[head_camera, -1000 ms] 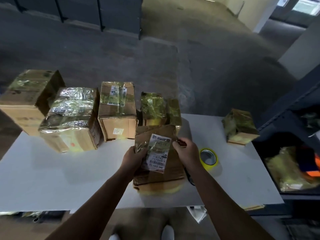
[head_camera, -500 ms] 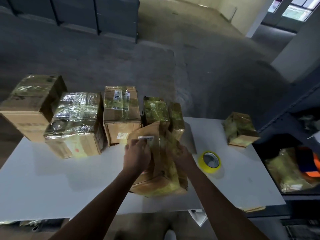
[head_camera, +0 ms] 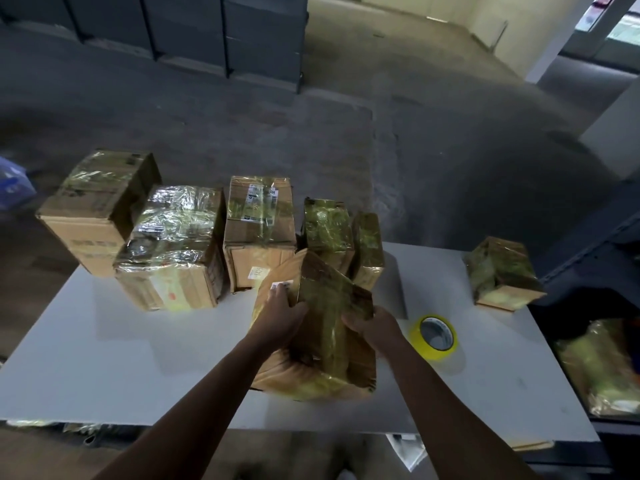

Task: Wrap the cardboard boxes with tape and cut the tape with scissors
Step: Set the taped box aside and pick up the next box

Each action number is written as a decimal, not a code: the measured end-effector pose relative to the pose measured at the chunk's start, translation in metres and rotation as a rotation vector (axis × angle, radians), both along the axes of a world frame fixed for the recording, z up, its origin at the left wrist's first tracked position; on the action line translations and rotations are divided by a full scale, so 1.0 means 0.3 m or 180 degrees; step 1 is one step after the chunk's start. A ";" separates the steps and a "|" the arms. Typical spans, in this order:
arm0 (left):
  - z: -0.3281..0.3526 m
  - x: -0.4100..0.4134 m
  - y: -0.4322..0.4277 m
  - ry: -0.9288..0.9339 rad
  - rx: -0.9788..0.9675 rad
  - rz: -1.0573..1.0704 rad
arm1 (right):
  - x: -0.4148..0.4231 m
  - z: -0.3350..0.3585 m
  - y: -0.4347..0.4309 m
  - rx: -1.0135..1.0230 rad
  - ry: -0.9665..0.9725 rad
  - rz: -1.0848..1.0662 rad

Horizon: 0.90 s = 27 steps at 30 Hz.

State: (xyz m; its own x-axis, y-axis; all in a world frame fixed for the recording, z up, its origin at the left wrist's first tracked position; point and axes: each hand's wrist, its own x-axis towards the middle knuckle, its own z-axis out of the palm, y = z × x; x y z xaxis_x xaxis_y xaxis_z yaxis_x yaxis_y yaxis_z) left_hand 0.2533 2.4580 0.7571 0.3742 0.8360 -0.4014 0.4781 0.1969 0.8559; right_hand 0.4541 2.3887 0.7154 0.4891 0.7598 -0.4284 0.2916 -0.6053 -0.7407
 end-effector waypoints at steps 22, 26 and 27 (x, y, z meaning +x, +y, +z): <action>-0.160 -0.015 -0.021 0.0391 -0.0111 0.0652 | -0.009 0.076 -0.007 0.0582 -0.0856 0.0029; -0.165 0.003 -0.027 -0.0021 -0.0279 0.0827 | -0.010 0.130 0.007 0.0751 -0.0817 -0.0203; -0.168 0.003 -0.029 -0.0155 -0.0414 0.0847 | -0.011 0.144 0.013 0.0805 -0.0819 -0.0232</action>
State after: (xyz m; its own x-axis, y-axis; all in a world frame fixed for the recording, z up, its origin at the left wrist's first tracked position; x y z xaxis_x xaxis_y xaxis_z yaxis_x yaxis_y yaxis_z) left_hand 0.2543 2.4492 0.7065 0.1702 0.8501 -0.4984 0.3540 0.4193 0.8360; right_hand 0.4508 2.3924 0.7585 0.6132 0.7851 -0.0873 0.4506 -0.4385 -0.7776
